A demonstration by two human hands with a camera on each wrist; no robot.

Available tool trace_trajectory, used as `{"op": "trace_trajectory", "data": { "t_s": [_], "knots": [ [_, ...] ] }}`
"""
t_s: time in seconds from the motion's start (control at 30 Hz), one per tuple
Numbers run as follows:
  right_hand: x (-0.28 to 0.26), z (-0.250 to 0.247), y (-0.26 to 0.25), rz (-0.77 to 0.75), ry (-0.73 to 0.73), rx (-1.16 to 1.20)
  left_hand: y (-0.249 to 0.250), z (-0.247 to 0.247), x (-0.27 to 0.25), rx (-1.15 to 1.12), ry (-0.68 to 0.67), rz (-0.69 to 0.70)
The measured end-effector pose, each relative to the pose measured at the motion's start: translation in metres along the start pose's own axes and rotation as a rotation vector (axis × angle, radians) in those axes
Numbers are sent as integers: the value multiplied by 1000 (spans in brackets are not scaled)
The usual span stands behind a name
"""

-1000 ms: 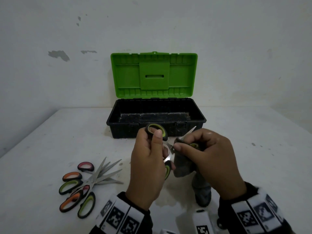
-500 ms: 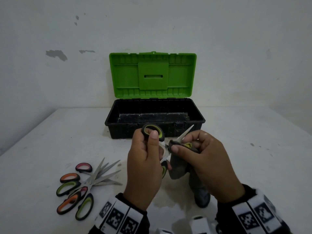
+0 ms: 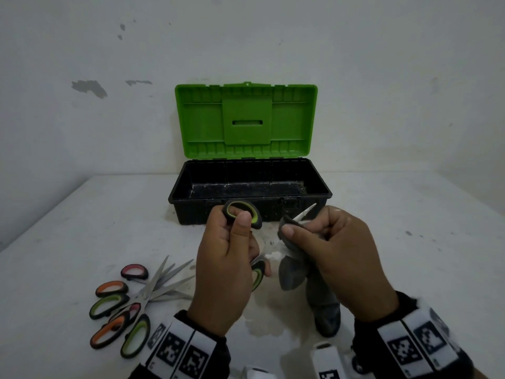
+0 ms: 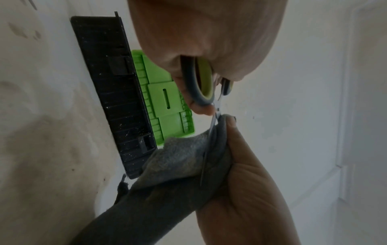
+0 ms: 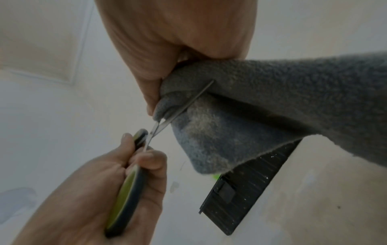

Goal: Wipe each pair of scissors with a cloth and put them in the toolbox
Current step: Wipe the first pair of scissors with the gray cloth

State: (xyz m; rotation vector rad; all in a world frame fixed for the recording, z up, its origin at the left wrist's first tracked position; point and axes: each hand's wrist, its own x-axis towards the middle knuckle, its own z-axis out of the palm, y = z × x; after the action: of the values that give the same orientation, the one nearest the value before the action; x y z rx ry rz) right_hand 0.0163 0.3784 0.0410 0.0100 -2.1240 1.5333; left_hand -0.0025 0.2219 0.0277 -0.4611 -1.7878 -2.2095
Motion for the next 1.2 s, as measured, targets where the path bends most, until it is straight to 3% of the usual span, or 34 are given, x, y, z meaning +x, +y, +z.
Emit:
{"op": "trace_trajectory", "data": {
  "t_s": [0.17, 0.33, 0.47, 0.67, 0.93, 1.03, 1.2],
  "knots": [
    [8, -6, 6, 12, 136, 15, -1, -1, 2, -53, -12, -56],
    [1, 1, -2, 15, 25, -2, 0, -4, 6, -105, -13, -129],
    [12, -8, 4, 49, 166, 51, 0, -5, 9, -116, -6, -168],
    [6, 1, -1, 1, 59, 8, 4, -10, 10, -154, -9, -198],
    [27, -23, 7, 46, 260, 109, 8, -14, 9, -123, 39, -174],
    [23, -28, 0, 2, 228, 107, 11, -16, 11, -74, 53, -115],
    [5, -9, -20, -111, 21, -5, 14, -10, 9, 80, 25, -5]
  ]
}}
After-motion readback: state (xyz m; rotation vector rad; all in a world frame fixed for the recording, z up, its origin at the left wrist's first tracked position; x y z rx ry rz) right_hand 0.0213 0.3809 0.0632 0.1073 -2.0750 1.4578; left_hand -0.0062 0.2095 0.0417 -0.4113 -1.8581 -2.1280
